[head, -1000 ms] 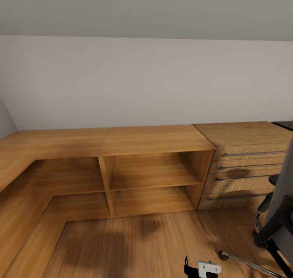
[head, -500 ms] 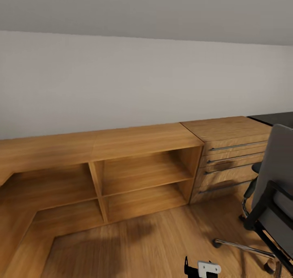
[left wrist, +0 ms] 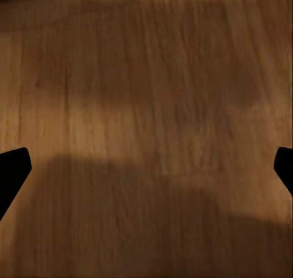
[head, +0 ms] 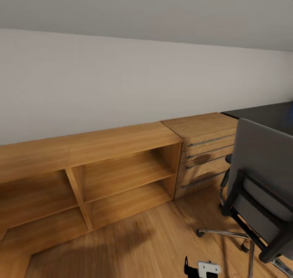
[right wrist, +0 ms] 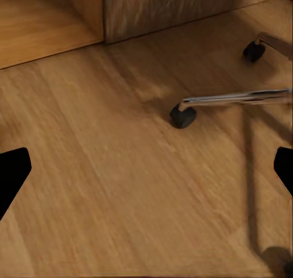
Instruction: In the bedroom, organize the workspace by keeping the computer under the desk, ensuring the monitor is on the desk, placing the keyboard on the desk next to the monitor, placing the mouse on the desk next to the keyboard, moving the folder from the swivel chair onto the desk next to the mouse, stacking the notebook on top of the folder with the pen on top of the notebook, and positioning the swivel chair next to the desk.
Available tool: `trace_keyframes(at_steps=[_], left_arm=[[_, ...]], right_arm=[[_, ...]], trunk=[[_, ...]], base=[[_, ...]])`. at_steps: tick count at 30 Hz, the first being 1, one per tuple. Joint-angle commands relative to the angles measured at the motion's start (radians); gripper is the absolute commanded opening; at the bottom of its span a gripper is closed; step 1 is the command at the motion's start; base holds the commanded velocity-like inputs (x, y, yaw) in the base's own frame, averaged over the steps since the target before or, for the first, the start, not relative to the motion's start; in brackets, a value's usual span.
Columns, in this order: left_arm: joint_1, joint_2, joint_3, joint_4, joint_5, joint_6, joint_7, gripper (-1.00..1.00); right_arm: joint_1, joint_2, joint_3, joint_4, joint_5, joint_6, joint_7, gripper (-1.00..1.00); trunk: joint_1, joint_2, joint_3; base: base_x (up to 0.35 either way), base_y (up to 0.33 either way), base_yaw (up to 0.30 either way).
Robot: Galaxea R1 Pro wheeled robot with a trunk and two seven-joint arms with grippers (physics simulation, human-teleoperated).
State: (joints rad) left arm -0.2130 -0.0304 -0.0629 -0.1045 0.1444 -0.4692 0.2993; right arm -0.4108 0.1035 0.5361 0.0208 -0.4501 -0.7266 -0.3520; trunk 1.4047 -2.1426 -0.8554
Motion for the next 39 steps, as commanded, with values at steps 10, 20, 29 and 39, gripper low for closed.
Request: trace_keyframes(at_steps=[10,20,29,39], left_arm=[[0.000,-0.001,-0.012,0.000,0.006,-0.003,0.002,1.00],[0.000,-0.005,-0.018,0.000,0.001,-0.003,0.000,1.00],[0.000,-0.007,-0.018,0.000,0.001,-0.003,0.000,1.00],[0.000,-0.006,-0.018,0.000,0.001,-0.003,0.000,1.00]], right_arm=[[-0.001,0.000,0.007,0.002,-0.004,-0.002,-0.004,1.00],[-0.002,-0.001,0.007,0.003,-0.004,-0.002,-0.004,1.00],[-0.001,-0.001,0.007,0.003,-0.004,-0.002,-0.004,1.00],[-0.001,-0.001,0.007,0.003,-0.004,-0.002,-0.004,1.00]], trunk=[[0.000,0.000,-0.001],[0.000,0.000,-0.001],[0.000,0.000,-0.001],[0.000,0.000,-0.001]], base=[[-0.145,0.000,-0.298],[-0.005,0.000,-0.298],[0.000,0.000,-0.295],[0.000,0.000,-0.287]])
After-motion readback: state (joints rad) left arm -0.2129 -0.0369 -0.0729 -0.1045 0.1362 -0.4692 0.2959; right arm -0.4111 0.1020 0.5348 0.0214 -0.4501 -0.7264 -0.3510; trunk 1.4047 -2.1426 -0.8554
